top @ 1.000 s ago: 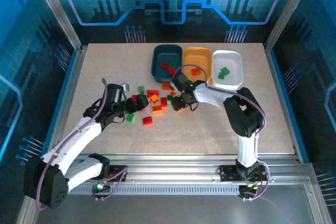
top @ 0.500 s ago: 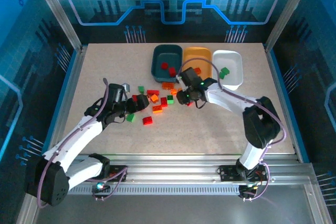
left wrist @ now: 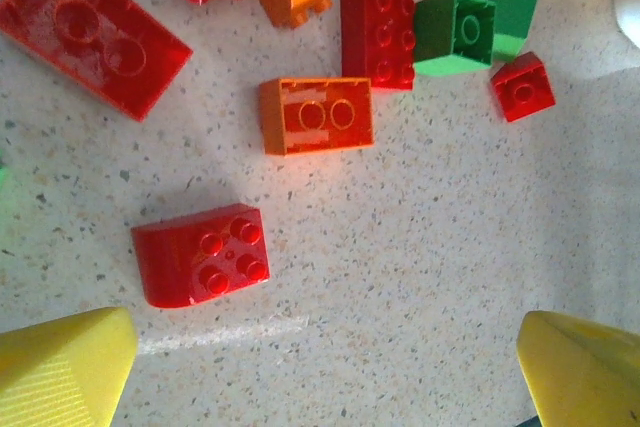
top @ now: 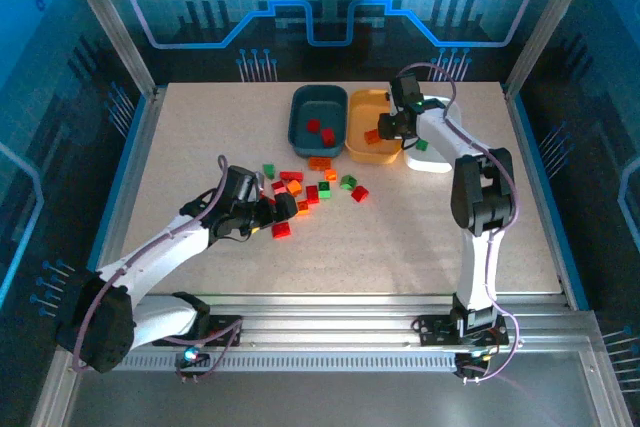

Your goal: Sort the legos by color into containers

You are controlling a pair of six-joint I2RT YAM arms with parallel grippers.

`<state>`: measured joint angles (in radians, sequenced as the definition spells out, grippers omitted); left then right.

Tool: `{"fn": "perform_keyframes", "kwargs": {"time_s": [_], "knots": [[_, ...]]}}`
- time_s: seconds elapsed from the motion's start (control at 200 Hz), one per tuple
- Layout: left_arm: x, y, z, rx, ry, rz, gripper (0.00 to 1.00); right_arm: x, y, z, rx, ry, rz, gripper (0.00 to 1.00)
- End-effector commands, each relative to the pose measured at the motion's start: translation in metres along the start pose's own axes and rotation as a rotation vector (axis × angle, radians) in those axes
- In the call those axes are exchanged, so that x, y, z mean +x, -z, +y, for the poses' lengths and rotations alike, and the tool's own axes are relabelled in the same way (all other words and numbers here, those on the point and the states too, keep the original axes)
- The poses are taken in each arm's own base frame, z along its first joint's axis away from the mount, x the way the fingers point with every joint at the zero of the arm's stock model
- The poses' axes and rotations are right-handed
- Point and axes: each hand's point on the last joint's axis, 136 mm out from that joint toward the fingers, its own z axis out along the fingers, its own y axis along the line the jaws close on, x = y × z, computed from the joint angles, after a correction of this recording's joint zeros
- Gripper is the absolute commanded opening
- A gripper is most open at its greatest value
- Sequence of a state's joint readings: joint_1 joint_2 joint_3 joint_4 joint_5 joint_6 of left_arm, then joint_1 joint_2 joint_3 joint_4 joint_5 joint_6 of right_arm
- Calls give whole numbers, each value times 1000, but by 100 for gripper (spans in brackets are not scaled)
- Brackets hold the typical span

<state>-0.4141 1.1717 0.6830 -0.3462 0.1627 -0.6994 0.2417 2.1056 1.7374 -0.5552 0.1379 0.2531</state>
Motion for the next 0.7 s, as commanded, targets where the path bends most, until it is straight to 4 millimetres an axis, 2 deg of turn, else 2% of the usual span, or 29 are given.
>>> {"fn": "perform_keyframes", "kwargs": {"time_s": [0.0, 0.045, 0.09, 0.14, 0.27, 0.355, 0.415, 0.485, 0.505, 0.595, 0.695], "knots": [[9, -4, 6, -16, 24, 28, 99, -6, -7, 4, -5, 16, 25, 37], [9, -5, 5, -16, 22, 30, 99, -7, -11, 5, -11, 15, 33, 41], [8, -5, 5, -20, 20, 29, 99, -8, -12, 7, -19, 19, 36, 53], [6, -6, 4, -27, 15, 30, 99, -11, -6, 11, -32, 31, 17, 61], [2, -8, 3, -48, -8, 34, 99, -19, 41, 22, -58, 39, -75, 66], [1, -11, 7, -77, -19, 36, 99, -4, 73, 26, -26, 70, -131, 67], [1, -14, 11, -117, -33, 45, 99, 15, 92, 27, -31, 60, -160, 67], [3, -17, 16, -159, -51, 53, 99, 46, 106, 26, -50, 30, -168, 68], [4, -18, 18, -169, -54, 58, 99, 62, 104, 23, -44, 26, -151, 68], [9, -27, 18, -195, -80, 84, 99, 107, 107, 15, -44, -10, -114, 68], [15, -38, 18, -244, -113, 114, 98, 150, 104, 5, -31, -33, -55, 68]]}}
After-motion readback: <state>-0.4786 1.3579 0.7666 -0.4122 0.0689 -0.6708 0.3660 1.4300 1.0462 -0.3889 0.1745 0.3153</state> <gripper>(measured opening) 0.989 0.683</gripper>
